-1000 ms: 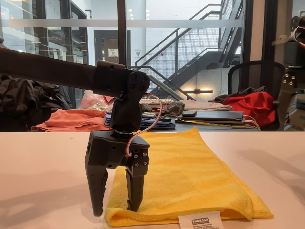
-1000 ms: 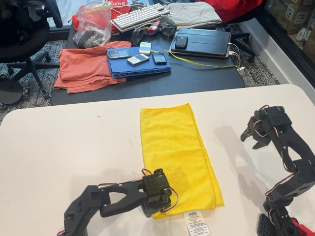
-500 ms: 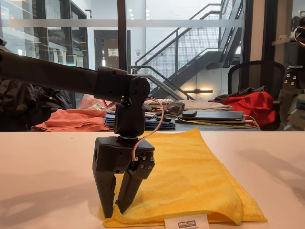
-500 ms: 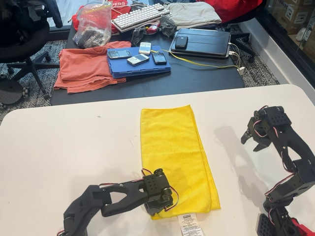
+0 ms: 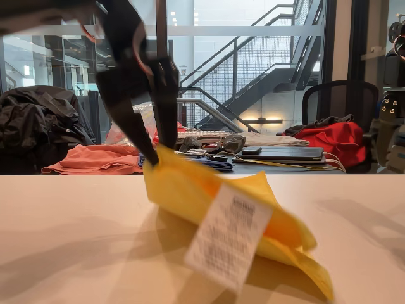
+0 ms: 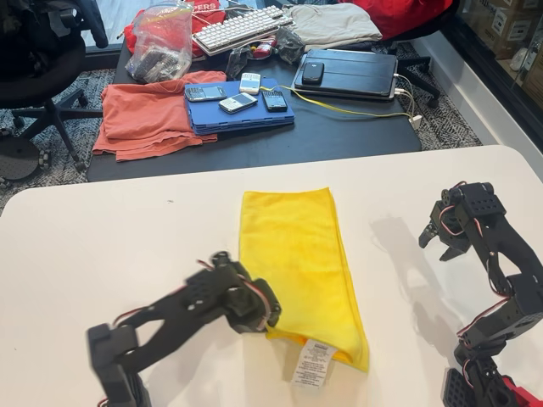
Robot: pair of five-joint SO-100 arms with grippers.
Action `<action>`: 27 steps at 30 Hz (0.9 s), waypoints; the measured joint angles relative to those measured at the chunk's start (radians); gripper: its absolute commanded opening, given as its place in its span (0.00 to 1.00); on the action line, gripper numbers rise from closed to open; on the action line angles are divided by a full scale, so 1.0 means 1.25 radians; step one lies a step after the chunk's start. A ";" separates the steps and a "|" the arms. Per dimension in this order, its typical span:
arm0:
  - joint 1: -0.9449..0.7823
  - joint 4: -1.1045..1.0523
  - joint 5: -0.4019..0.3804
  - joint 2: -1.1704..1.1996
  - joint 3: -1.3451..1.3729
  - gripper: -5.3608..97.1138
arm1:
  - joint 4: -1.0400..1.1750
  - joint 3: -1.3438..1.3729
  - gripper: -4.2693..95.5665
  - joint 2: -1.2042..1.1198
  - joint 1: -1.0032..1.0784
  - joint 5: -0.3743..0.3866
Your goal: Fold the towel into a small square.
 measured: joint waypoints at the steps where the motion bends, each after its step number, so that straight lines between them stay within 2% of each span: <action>1: 0.000 0.000 -0.002 0.000 0.000 0.23 | -0.023 0.000 0.03 0.029 -0.016 0.032; 5: 0.007 0.000 0.006 0.000 0.000 0.23 | -0.150 0.000 0.03 0.022 -0.125 0.155; 9: 0.011 0.001 0.010 0.000 0.006 0.23 | -0.299 0.000 0.03 -0.032 -0.193 0.214; 16: 0.010 0.012 0.011 0.000 0.006 0.23 | -0.503 0.000 0.03 -0.128 -0.301 0.228; 27: 0.010 0.018 0.007 0.000 0.006 0.23 | -0.679 0.001 0.03 -0.256 -0.434 0.228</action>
